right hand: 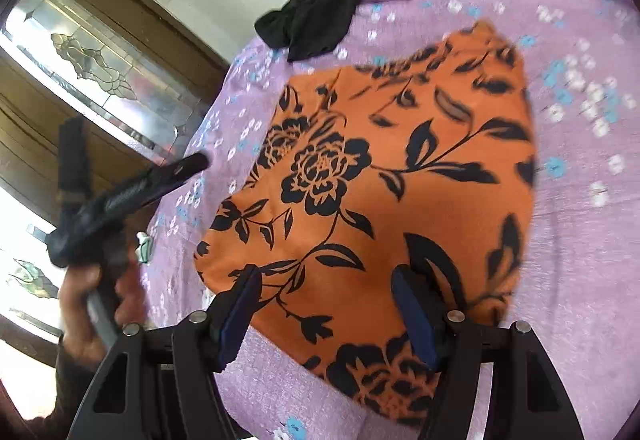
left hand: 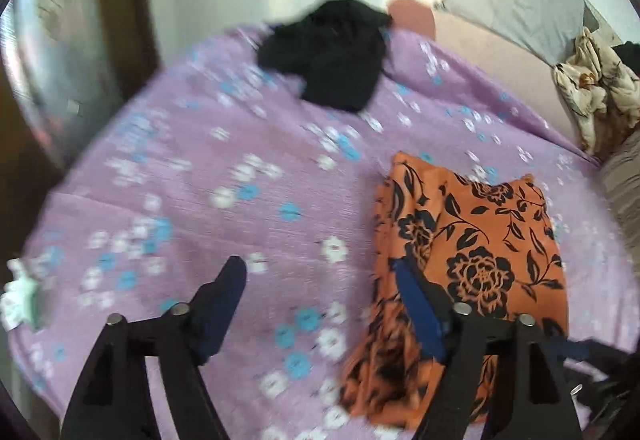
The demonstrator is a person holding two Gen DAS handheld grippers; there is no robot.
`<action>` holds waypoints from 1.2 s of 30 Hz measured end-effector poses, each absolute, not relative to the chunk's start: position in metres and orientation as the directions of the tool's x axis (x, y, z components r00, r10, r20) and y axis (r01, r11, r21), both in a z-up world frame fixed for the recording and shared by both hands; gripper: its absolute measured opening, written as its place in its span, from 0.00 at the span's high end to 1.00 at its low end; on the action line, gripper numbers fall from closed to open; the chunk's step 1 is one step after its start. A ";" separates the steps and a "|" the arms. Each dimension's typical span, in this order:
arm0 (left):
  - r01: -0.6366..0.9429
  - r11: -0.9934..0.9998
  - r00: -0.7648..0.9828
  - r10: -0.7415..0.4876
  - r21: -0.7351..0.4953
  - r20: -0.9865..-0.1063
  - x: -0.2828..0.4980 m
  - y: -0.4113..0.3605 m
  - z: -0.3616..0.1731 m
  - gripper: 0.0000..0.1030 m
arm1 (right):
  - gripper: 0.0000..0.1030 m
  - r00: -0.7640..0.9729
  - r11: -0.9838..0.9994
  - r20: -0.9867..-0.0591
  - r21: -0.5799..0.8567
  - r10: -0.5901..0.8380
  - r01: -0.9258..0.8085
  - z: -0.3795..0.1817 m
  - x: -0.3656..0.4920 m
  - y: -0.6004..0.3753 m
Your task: Fold small clothes
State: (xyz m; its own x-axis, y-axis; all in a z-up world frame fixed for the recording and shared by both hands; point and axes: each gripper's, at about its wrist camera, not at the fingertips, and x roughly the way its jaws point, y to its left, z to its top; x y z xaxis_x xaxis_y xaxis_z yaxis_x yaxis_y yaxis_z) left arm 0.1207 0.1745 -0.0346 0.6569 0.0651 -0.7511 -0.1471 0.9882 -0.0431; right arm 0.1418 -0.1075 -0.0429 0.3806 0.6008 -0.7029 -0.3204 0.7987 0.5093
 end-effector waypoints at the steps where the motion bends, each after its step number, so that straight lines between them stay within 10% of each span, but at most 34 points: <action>1: -0.149 0.988 0.662 0.078 -0.029 -0.746 0.117 0.170 -0.030 0.22 | 0.31 0.406 0.809 -0.700 0.491 0.587 -0.323 -0.038 0.135 -0.110; 25: -0.115 0.993 0.653 0.105 0.038 -0.750 0.085 0.136 -0.020 0.22 | 0.30 0.446 0.826 -0.711 0.547 0.544 -0.135 -0.057 0.097 -0.187; 36: 0.029 0.941 0.554 -0.295 -0.336 -0.779 0.150 0.172 -0.059 0.22 | 0.30 0.408 0.755 -0.677 0.653 0.613 -0.051 -0.075 0.149 -0.204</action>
